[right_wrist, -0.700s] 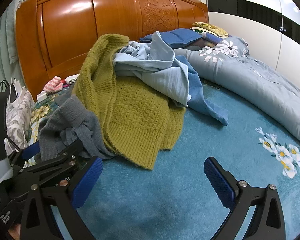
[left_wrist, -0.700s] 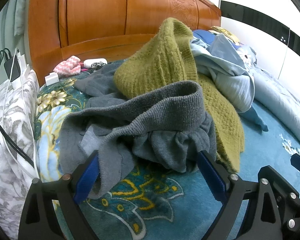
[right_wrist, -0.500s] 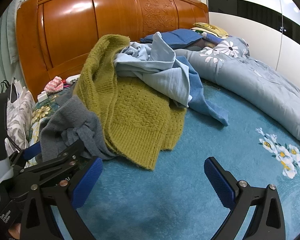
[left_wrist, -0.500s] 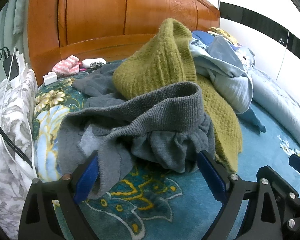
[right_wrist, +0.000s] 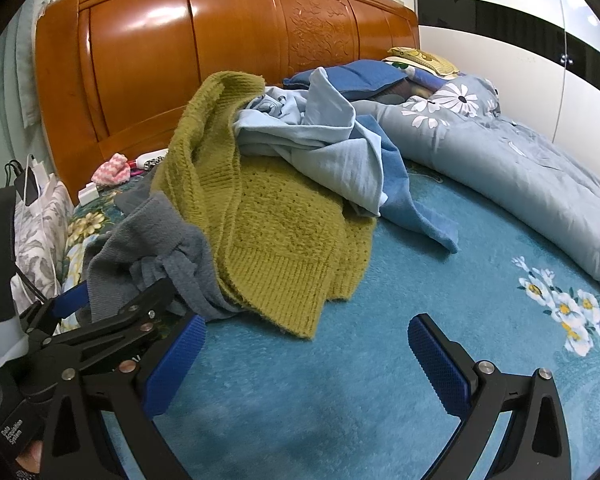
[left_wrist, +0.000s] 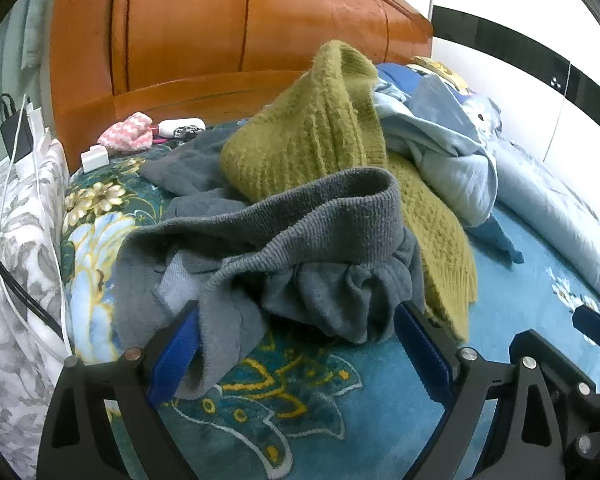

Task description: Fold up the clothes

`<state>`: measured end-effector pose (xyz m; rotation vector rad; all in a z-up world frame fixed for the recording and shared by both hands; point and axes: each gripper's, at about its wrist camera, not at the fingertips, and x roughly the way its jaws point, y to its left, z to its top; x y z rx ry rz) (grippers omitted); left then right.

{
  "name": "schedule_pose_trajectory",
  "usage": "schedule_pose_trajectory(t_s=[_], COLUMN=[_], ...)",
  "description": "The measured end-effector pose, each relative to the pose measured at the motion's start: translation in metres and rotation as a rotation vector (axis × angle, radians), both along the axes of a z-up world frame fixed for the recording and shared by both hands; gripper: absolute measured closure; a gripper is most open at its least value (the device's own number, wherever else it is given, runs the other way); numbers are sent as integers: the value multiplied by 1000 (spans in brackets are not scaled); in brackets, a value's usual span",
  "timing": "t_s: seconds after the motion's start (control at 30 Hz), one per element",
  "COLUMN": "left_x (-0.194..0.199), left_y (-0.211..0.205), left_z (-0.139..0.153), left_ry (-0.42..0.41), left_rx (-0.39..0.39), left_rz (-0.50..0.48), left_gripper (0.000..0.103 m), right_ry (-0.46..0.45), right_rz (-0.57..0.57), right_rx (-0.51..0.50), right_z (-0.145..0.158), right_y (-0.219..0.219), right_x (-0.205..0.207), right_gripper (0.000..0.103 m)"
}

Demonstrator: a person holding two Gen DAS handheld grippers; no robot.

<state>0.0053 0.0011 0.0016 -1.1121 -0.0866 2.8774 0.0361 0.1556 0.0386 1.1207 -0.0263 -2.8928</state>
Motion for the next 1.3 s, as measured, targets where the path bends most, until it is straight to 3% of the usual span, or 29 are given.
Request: schedule_pose_trajectory(t_s=[0.23, 0.53, 1.3], left_x=[0, 5, 8], left_y=[-1, -3, -9], left_z=[0, 9, 12], left_ry=[-13, 39, 54], left_rx=[-6, -41, -4], left_rz=[-10, 7, -24], left_gripper=[8, 8, 7], right_ry=[13, 24, 46], right_rz=[1, 10, 33], right_rx=[-1, -3, -15], right_z=[5, 8, 12], right_y=[-2, -4, -4], right_x=[4, 7, 10], right_gripper=[0, 0, 0])
